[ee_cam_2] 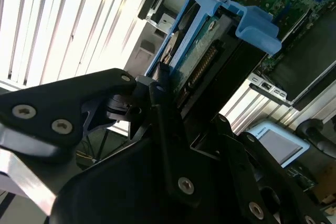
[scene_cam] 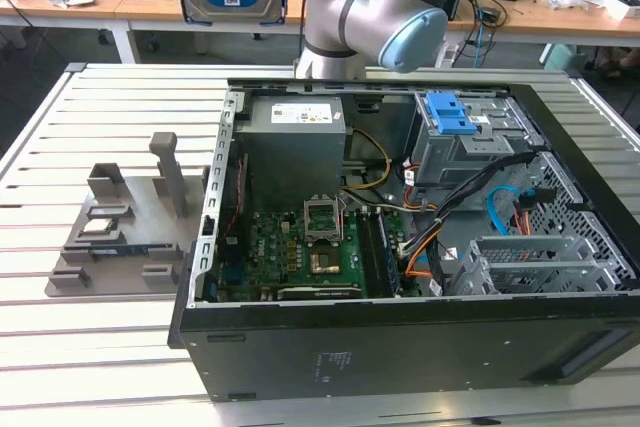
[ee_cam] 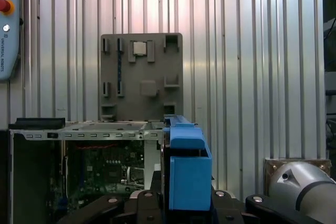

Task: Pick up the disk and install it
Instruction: 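Pick up the disk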

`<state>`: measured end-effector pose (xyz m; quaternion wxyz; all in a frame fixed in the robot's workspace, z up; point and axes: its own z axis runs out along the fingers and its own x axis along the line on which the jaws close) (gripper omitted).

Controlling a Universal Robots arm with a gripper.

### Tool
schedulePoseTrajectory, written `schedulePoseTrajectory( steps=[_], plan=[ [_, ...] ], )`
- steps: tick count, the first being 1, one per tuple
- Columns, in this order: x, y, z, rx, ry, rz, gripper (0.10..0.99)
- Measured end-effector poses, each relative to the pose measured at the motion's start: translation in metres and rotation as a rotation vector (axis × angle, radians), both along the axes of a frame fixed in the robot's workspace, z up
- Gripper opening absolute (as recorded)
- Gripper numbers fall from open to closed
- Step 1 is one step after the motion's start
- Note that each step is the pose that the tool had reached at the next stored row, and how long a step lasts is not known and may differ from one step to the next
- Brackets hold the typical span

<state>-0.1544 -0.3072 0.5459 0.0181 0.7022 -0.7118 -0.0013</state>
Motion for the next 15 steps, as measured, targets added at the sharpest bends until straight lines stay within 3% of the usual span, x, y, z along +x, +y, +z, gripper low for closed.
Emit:
schedulePoseTrajectory(
  steps=[8,15],
  plan=[
    [0.0241,0.0003,0.0,0.0,0.0,0.0,0.357],
    [0.0529,0.0017,0.0,-0.002,0.0,0.0,0.357]
  ],
)
